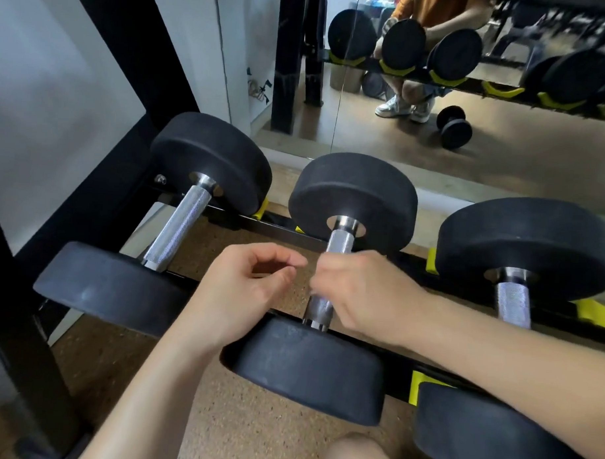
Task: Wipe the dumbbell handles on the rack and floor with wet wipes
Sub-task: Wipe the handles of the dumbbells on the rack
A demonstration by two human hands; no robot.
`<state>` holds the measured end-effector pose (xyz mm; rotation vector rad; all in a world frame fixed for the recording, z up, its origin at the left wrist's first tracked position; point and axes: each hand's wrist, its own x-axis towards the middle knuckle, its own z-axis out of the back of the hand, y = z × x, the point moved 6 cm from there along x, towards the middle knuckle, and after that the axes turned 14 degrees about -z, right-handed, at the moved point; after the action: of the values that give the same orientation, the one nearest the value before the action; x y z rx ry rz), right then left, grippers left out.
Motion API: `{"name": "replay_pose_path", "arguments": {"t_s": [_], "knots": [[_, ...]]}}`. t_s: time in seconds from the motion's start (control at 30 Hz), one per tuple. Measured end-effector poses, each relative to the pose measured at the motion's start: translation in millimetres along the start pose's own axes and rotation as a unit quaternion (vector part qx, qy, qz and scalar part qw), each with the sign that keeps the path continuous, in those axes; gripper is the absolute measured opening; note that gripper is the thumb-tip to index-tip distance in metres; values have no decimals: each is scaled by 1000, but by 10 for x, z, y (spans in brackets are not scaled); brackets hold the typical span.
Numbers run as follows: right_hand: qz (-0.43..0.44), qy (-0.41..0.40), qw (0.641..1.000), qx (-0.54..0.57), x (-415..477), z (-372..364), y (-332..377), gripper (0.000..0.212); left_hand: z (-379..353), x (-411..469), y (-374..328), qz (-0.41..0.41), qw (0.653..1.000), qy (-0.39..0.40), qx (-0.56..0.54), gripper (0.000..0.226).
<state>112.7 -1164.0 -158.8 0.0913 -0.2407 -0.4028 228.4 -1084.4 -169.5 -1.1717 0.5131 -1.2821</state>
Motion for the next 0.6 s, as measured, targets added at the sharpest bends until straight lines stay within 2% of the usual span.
{"name": "replay_pose_path", "arguments": {"t_s": [0.03,0.07,0.13,0.17,0.23,0.27,0.33,0.4,0.47,0.6], "knots": [[7,35,999,5,-43,-39,37,8,-21,31,-3,-2,1000,15,15,19],[-26,28,999,11,-11,-6,-23,6,-53,67,-9,-5,999,41,28,21],[-155,-36,987,22,123,167,-283,22,-119,162,-45,-18,992,110,61,24],[-196,-20,980,26,151,190,-357,24,-154,223,-74,-36,984,145,98,26],[-209,50,976,27,110,158,-332,20,-229,358,-137,-97,955,193,203,34],[-216,99,970,52,34,138,-310,20,-268,421,-163,-120,943,198,238,34],[-252,168,941,149,-175,151,-322,43,-345,508,-194,-136,935,191,266,29],[-290,176,915,220,-287,178,-399,59,-392,577,-208,-149,922,169,314,24],[-294,162,912,236,-298,141,-379,60,-412,636,-240,-169,905,155,359,25],[-318,112,906,257,-268,79,-414,42,-489,720,-347,-263,871,155,385,17]]}}
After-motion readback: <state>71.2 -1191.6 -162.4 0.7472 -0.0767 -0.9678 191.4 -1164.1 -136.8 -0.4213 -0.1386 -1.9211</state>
